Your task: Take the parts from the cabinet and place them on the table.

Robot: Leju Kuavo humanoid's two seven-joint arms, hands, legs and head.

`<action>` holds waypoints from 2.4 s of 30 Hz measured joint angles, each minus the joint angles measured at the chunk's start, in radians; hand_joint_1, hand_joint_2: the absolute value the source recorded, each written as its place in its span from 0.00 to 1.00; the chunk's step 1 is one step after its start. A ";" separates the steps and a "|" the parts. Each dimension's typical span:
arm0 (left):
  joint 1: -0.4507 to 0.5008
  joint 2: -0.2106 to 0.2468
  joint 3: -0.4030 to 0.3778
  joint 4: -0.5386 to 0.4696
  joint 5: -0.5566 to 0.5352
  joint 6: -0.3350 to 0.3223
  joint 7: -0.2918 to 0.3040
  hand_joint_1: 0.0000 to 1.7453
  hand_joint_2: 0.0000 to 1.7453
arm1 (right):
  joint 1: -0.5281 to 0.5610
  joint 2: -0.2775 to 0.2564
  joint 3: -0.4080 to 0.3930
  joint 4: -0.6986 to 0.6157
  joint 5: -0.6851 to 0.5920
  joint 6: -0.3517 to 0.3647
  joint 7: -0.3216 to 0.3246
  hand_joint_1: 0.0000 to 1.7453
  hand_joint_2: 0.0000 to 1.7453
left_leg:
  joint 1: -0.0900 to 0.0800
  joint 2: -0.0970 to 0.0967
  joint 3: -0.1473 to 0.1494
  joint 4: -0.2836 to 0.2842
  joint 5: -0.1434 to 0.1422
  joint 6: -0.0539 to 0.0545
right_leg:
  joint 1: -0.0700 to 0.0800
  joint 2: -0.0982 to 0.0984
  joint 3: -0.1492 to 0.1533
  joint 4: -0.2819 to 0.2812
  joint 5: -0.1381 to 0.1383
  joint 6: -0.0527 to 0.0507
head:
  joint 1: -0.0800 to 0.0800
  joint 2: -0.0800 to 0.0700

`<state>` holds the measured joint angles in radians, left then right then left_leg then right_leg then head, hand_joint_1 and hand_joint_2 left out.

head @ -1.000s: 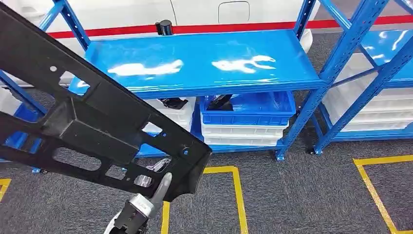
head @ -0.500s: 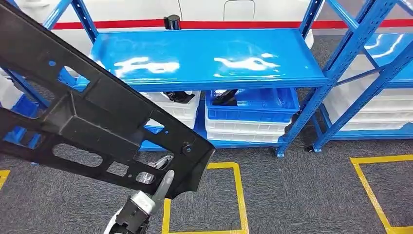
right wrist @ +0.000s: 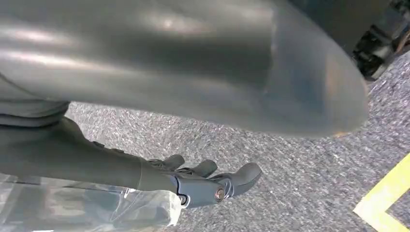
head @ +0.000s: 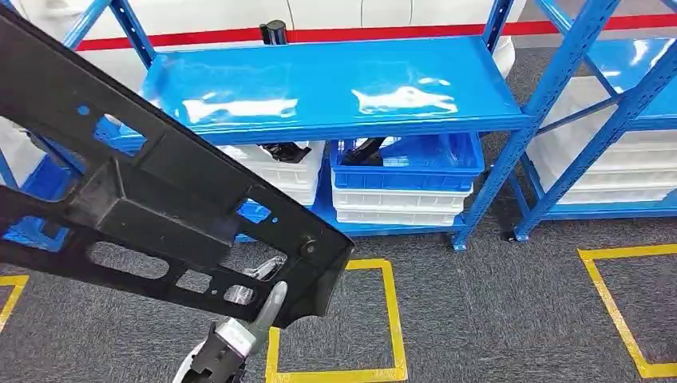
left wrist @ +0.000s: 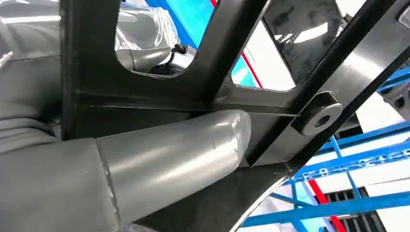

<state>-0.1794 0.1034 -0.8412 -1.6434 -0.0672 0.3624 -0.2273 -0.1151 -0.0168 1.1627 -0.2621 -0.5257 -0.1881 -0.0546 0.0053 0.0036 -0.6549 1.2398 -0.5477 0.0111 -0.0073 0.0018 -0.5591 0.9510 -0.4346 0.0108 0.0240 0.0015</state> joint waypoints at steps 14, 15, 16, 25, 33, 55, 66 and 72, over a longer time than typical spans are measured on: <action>0.015 0.006 -0.001 -0.010 -0.040 -0.010 0.061 1.00 0.00 | 0.002 0.014 0.000 0.000 -0.011 0.015 -0.015 0.00 0.00 | -0.005 0.005 0.099 -0.300 0.145 0.055 | -0.004 0.002 -0.109 0.335 -0.180 0.054 | 0.000 0.000; 0.016 0.008 -0.001 -0.010 -0.042 -0.010 0.066 1.00 0.00 | 0.002 0.016 0.000 0.000 -0.012 0.015 -0.015 0.00 0.00 | -0.004 0.004 0.090 -0.297 0.150 0.054 | -0.005 0.002 -0.083 0.306 -0.151 0.054 | 0.000 0.000; 0.019 0.010 -0.001 -0.012 -0.043 -0.010 0.068 1.00 0.00 | 0.002 0.017 0.000 0.000 -0.012 0.015 -0.015 0.00 0.00 | -0.003 0.004 0.081 -0.293 0.154 0.051 | -0.006 0.002 -0.038 0.239 -0.111 0.054 | 0.000 0.000; 0.022 0.023 -0.001 -0.040 -0.048 -0.022 0.074 1.00 0.00 | -0.002 0.029 -0.001 0.001 -0.024 0.029 -0.021 0.00 0.00 | 0.000 -0.002 0.022 -0.221 0.110 0.004 | -0.006 -0.001 0.072 -0.016 -0.037 0.000 | -0.008 0.000; 0.015 0.033 -0.001 -0.045 -0.048 -0.030 0.079 1.00 0.00 | -0.002 0.032 -0.002 0.001 -0.032 0.029 -0.021 0.00 0.00 | 0.003 -0.002 0.133 -0.177 0.108 0.000 | -0.004 -0.002 -0.005 -0.014 0.025 0.005 | -0.011 0.000; -0.053 0.034 -0.003 -0.056 -0.030 -0.060 0.084 1.00 0.00 | 0.011 0.034 -0.026 0.002 -0.076 0.034 -0.037 0.00 0.00 | -0.014 0.054 0.131 -0.281 0.090 0.023 | 0.001 -0.019 0.041 -0.023 0.002 0.000 | -0.011 0.000; -0.068 0.054 0.000 -0.061 -0.030 -0.031 0.096 1.00 0.00 | -0.004 0.036 -0.029 0.007 -0.068 0.030 -0.036 0.00 0.00 | 0.008 -0.084 0.157 -0.300 0.095 0.020 | 0.004 0.096 -0.010 -0.010 0.039 0.015 | -0.015 0.000; -0.051 0.084 0.011 -0.104 -0.057 0.011 0.126 1.00 0.00 | -0.006 0.034 -0.029 0.010 -0.048 0.028 -0.030 0.00 0.00 | 0.006 -0.019 0.144 -0.303 0.112 0.049 | 0.000 0.016 -0.092 0.149 -0.057 0.047 | -0.011 0.000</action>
<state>-0.2308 0.1873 -0.8297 -1.7476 -0.1244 0.3735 -0.1014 -0.1207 0.0175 1.1341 -0.2522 -0.5741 -0.1602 -0.0847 0.0110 -0.0157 -0.5105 0.9368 -0.4356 0.0600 -0.0072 0.0178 -0.6506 1.0997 -0.4921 0.0583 0.0134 0.0011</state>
